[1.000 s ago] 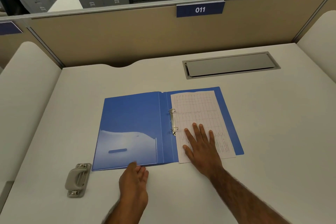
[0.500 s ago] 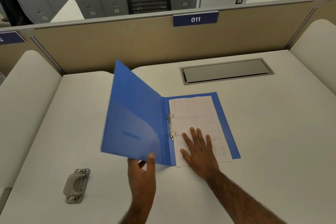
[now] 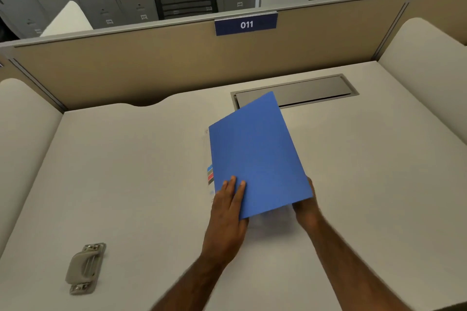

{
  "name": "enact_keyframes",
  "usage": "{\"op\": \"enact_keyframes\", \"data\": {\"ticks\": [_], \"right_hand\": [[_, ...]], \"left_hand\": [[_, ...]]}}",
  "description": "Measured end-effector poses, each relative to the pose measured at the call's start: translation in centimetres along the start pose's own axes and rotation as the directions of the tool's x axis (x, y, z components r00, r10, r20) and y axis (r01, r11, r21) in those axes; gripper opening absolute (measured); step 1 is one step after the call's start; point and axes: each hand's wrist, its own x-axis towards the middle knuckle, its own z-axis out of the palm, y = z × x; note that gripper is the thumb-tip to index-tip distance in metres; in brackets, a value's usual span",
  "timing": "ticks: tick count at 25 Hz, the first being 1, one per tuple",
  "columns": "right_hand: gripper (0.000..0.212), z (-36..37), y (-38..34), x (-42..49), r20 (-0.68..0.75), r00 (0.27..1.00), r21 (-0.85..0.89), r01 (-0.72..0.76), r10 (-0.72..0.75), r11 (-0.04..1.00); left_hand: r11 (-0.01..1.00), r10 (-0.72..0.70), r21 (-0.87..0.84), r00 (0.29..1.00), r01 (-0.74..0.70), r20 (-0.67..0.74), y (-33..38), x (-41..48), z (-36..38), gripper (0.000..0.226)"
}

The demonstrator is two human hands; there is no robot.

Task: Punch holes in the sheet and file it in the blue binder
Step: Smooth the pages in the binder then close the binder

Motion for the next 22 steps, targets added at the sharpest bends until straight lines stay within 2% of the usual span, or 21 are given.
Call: {"op": "enact_keyframes", "data": {"ticks": [1,3,4,5,7,8,9,10,11,12,13,15,17,19,22], "right_hand": [[0.026,-2.0,-1.1,0.9,-0.025,0.997,0.096,-0.064,0.066,0.993],[0.047,-6.0,-2.7,2.8,0.029,0.991,0.271,-0.134,0.131,0.953],[0.051,-7.3,-3.1,3.5,0.036,0.992,0.257,-0.124,0.119,0.959],[0.047,-8.1,-3.1,3.8,0.023,0.994,0.173,-0.107,0.105,0.979],[0.036,-8.2,-2.0,4.2,-0.047,0.998,-0.199,-0.045,0.037,0.979],[0.039,-8.0,-1.1,4.3,-0.067,0.998,-0.421,-0.007,-0.023,0.907],[0.049,-7.5,-0.1,4.4,-0.020,0.996,-0.630,0.055,-0.086,0.775],[0.058,-7.1,1.0,4.3,0.067,0.991,-0.799,0.123,-0.117,0.589],[0.063,-6.8,2.1,4.2,0.157,0.981,-0.900,0.190,-0.116,0.393],[0.065,-6.7,3.0,4.0,0.229,0.968,-0.939,0.248,-0.102,0.240],[0.064,-6.6,3.9,3.9,0.260,0.962,-0.950,0.270,-0.083,0.156],[0.062,-6.7,4.7,3.8,0.252,0.964,-0.956,0.261,-0.079,0.132],[0.062,-6.8,5.0,3.8,0.252,0.963,-0.956,0.263,-0.092,0.134],[0.061,-6.6,5.2,3.7,0.264,0.960,-0.950,0.275,-0.094,0.146],[0.058,-6.3,5.4,3.3,0.268,0.959,-0.938,0.282,-0.094,0.204]], "left_hand": [[0.997,0.021,0.072,0.999,-0.023,0.032,0.0,0.1,0.4,0.077],[0.982,0.054,0.177,0.994,-0.069,0.090,-0.1,0.4,1.1,0.072],[0.971,0.058,0.225,0.991,-0.084,0.121,-0.1,0.5,1.3,0.069],[0.958,0.054,0.273,0.987,-0.093,0.150,-0.1,0.6,1.6,0.068],[0.940,0.036,0.327,0.982,-0.097,0.187,-0.1,0.7,2.1,0.070],[0.949,0.030,0.305,0.984,-0.084,0.177,0.1,0.9,2.3,0.064],[0.969,0.020,0.240,0.989,-0.055,0.147,0.3,1.1,2.3,0.054],[0.988,-0.008,0.151,0.995,-0.007,0.098,0.4,1.4,2.2,0.043],[0.995,-0.067,0.072,0.997,0.064,0.041,0.4,1.7,2.0,0.036],[0.989,-0.150,0.015,0.989,0.150,-0.019,0.3,2.0,1.6,0.034],[0.968,-0.250,-0.018,0.966,0.249,-0.069,0.0,2.4,0.9,0.038],[0.876,-0.480,-0.101,0.871,0.471,-0.100,-0.7,3.3,-0.4,0.063],[0.754,-0.634,-0.242,0.773,0.610,-0.025,-1.0,4.3,-1.2,0.085],[0.647,-0.706,-0.359,0.706,0.673,0.051,-1.0,5.4,-1.4,0.091],[0.431,-0.807,-0.481,0.565,0.763,0.174,-0.8,7.0,-1.3,0.084]]}}
